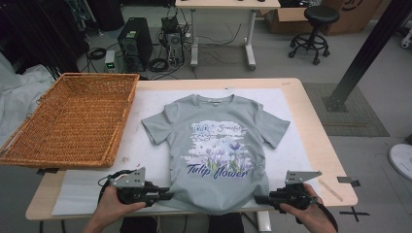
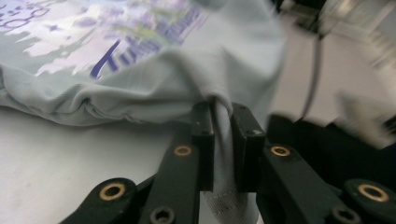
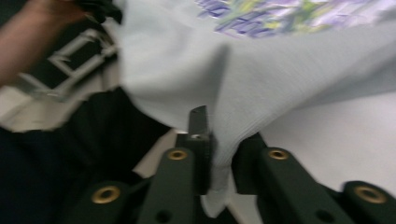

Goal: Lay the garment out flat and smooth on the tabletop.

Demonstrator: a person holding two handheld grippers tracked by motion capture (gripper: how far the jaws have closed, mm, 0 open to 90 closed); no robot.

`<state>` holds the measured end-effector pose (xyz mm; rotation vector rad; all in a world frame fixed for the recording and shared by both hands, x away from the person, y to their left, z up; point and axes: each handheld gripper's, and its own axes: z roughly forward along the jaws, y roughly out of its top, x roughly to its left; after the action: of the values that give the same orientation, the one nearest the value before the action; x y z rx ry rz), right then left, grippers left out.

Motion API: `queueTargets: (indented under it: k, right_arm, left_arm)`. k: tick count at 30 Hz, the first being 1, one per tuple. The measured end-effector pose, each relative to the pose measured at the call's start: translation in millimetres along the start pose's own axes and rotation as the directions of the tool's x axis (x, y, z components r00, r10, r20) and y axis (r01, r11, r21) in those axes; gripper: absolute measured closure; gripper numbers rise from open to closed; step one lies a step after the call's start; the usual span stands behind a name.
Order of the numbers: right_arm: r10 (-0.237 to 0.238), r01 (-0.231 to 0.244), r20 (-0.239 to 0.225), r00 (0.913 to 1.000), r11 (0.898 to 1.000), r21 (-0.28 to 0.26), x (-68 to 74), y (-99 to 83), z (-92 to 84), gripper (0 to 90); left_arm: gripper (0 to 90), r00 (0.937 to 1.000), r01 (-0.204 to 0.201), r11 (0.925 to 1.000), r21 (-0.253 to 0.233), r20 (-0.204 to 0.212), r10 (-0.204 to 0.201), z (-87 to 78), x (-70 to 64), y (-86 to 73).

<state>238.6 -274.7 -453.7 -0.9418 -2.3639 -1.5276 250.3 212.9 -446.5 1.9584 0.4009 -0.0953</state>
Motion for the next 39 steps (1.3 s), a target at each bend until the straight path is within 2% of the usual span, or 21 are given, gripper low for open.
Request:
queueTargets:
  k: [5,6,7,9,11,12,14,16,19,20,21,23,24,25,27,29,32,33,36,37,39]
  right_arm:
    - [0.085,-0.087,-0.154,0.9844,0.996,-0.002,3.0,1.5,-11.3,80.1]
    - [0.11,-0.108,-0.168,0.9797,0.994,0.019,2.0,-0.6,-12.2,75.3]
    - [0.12,-0.115,-0.162,0.9794,0.992,0.041,0.8,-2.0,-13.2,69.0]
    - [0.095,-0.094,-0.093,0.9911,0.995,0.015,-1.5,-3.1,-17.9,58.4]
    - [0.044,-0.045,-0.019,0.9989,0.998,-0.052,-4.7,0.2,-23.5,44.9]
    - [0.04,-0.039,0.009,0.9991,0.995,-0.094,-6.5,2.8,-26.8,46.6]
    - [0.017,-0.005,0.065,0.9978,0.984,-0.177,-11.3,11.1,-31.4,38.9]
    - [0.009,0.018,0.11,0.9939,0.97,-0.241,-16.6,21.0,-34.0,39.9]
    - [0.009,0.037,0.132,0.9913,0.94,-0.34,-24.3,35.4,-32.6,40.0]
    - [0.007,0.046,0.148,0.989,0.934,-0.354,-26.8,38.9,-31.3,39.3]
    - [0.018,0.05,0.178,0.9839,0.928,-0.369,-32.4,44.2,-28.5,39.2]
    - [0.028,0.075,0.265,0.9637,0.926,-0.37,-44.5,53.7,-22.3,38.8]
    - [0.046,0.069,0.306,0.951,0.932,-0.356,-51.7,58.9,-18.7,39.7]
    - [0.049,0.083,0.364,0.9303,0.937,-0.338,-60.5,66.2,-13.0,39.9]
    - [0.057,0.091,0.437,0.8978,0.946,-0.311,-73.3,76.9,-3.5,40.6]
    - [0.069,0.099,0.52,0.8517,0.953,-0.288,-91.1,88.8,7.2,39.4]
    - [0.119,0.102,0.61,0.7834,0.943,-0.316,-121.4,102.4,19.2,41.0]
    - [0.126,0.121,0.633,0.7638,0.936,-0.332,-130.3,105.9,22.2,42.0]
    - [0.102,0.159,0.664,0.7409,0.934,-0.321,-151.4,120.5,31.7,43.3]
    - [0.1,0.155,0.664,0.7414,0.937,-0.314,-158.0,126.2,34.4,43.5]
    - [0.106,0.151,0.679,0.7265,0.94,-0.307,-169.1,137.3,38.4,43.4]
  left_arm:
    - [77.9,0.984,0.098,0.995,0.022,0.147,-0.1,-7.7,3.3,0.4]
    - [74.1,0.9854,0.093,0.9955,0.019,0.141,-0.095,-8.6,3.7,0.5]
    - [69.3,0.9885,0.093,0.9956,-0.016,0.122,-0.09,-9.7,4.5,0.7]
    - [64.3,0.995,0.07,0.9939,-0.085,0.077,-0.064,-13.0,6.5,3.6]
    - [58.2,0.9992,0.029,0.9896,-0.141,-0.025,-0.033,-12.7,10.0,9.6]
    - [53.3,0.9938,-0.016,0.9872,-0.159,-0.111,-0.002,-10.7,13.0,14.0]
    - [51.1,0.9675,-0.056,0.9845,-0.166,-0.253,0.012,-5.2,20.7,24.6]
    - [50.1,0.9242,-0.068,0.9829,-0.171,-0.382,-0.002,2.2,30.4,36.1]
    - [48.2,0.8596,-0.069,0.9794,-0.19,-0.509,-0.038,12.6,49.5,50.9]
    - [49.5,0.8242,-0.065,0.9802,-0.187,-0.564,-0.053,17.3,60.7,57.5]
    - [50.3,0.8012,-0.065,0.9796,-0.19,-0.595,-0.062,21.4,71.0,62.7]
    - [52.4,0.757,-0.048,0.9821,-0.182,-0.648,-0.083,30.0,94.1,72.4]
    - [53.2,0.7387,-0.026,0.9846,-0.173,-0.667,-0.097,35.5,109.3,77.0]
    - [53.7,0.7191,-0.013,0.9852,-0.171,-0.686,-0.11,39.7,121.0,79.7]
    - [54.2,0.6998,0.027,0.9835,-0.179,-0.699,-0.147,46.9,140.5,83.0]
    - [53.3,0.6737,0.052,0.9877,-0.148,-0.725,-0.144,54.8,158.7,85.8]
    - [52.3,0.6533,0.083,0.9875,-0.134,-0.741,-0.156,61.9,182.7,88.7]
    - [52.1,0.6516,0.089,0.9869,-0.135,-0.742,-0.16,63.2,190.3,89.8]
    - [52.2,0.659,0.112,0.9824,-0.149,-0.729,-0.186,67.0,212.0,93.6]
    - [52.3,0.6598,0.117,0.9816,-0.15,-0.727,-0.19,69.1,218.8,94.7]
    - [52.5,0.6591,0.142,0.9785,-0.149,-0.723,-0.206,73.7,231.6,96.5]
